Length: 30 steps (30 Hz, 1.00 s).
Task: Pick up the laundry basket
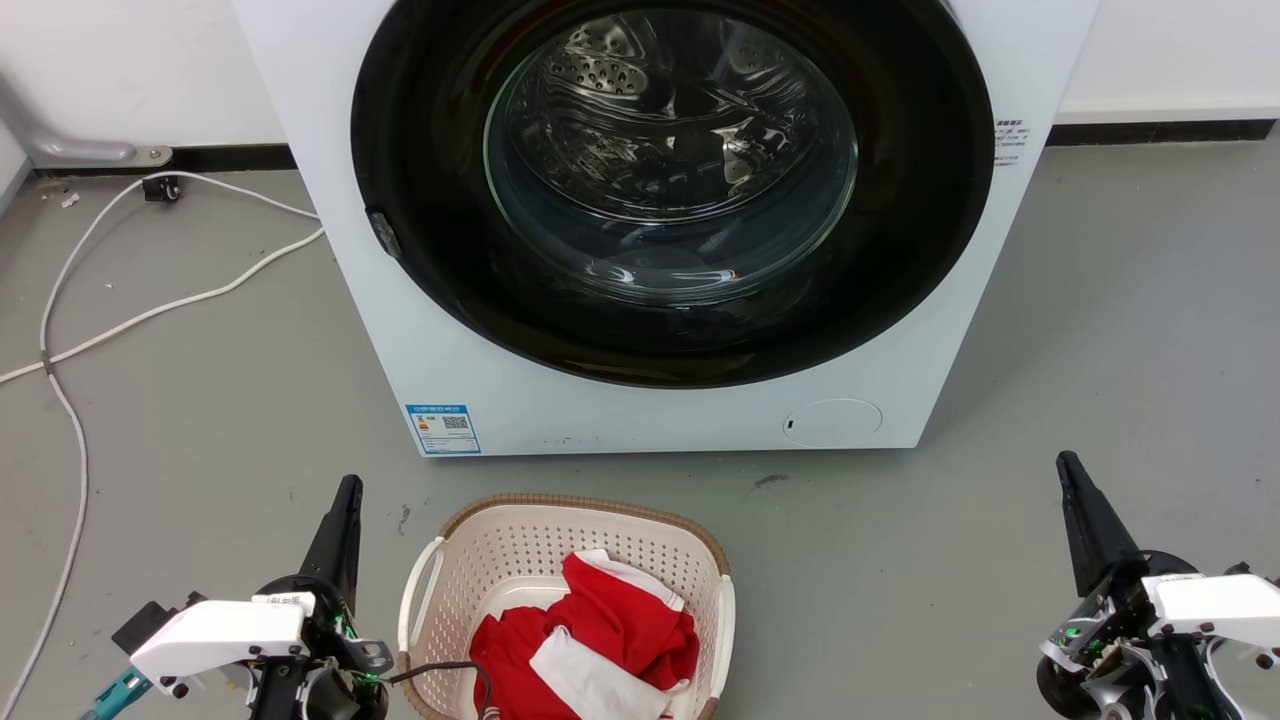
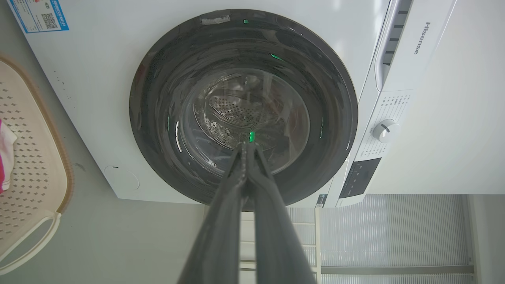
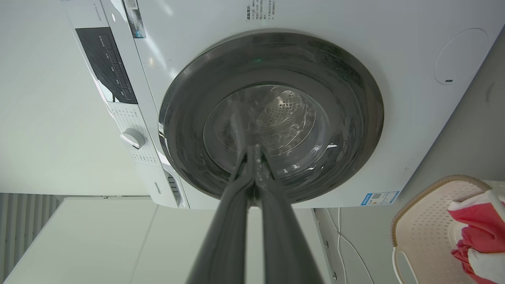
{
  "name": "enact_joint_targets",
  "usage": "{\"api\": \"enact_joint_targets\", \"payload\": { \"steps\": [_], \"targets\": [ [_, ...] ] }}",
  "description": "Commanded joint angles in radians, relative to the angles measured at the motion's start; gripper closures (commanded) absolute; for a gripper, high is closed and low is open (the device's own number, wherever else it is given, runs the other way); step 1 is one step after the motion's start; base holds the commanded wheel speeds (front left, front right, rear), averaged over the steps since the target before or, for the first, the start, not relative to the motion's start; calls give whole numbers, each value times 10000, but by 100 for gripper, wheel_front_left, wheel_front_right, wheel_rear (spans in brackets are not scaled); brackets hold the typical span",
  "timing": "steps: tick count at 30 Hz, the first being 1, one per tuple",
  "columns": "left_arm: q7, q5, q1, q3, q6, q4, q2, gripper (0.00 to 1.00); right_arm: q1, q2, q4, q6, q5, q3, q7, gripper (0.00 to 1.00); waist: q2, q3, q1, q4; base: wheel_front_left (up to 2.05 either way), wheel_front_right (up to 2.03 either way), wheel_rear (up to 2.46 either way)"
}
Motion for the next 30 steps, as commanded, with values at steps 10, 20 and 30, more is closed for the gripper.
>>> {"api": "enact_joint_targets", "payload": {
  "steps": [10, 20, 30],
  "targets": [
    [29, 44, -110, 29, -30, 4, -6, 100, -130, 35, -3, 4, -33, -12, 7, 100, 0, 0, 0, 0, 0, 0, 0],
    [-15, -3, 98, -45, 9, 165, -23, 0, 115, 8, 158, 0, -4, 28, -16, 0, 0, 1, 0, -1, 0, 0, 0],
    [-526, 215, -52, -615, 6, -78, -12, 0, 107, 7, -3, 0, -406, 511, -530, 0, 0, 15, 0, -9, 0, 0, 0]
  ]
}}
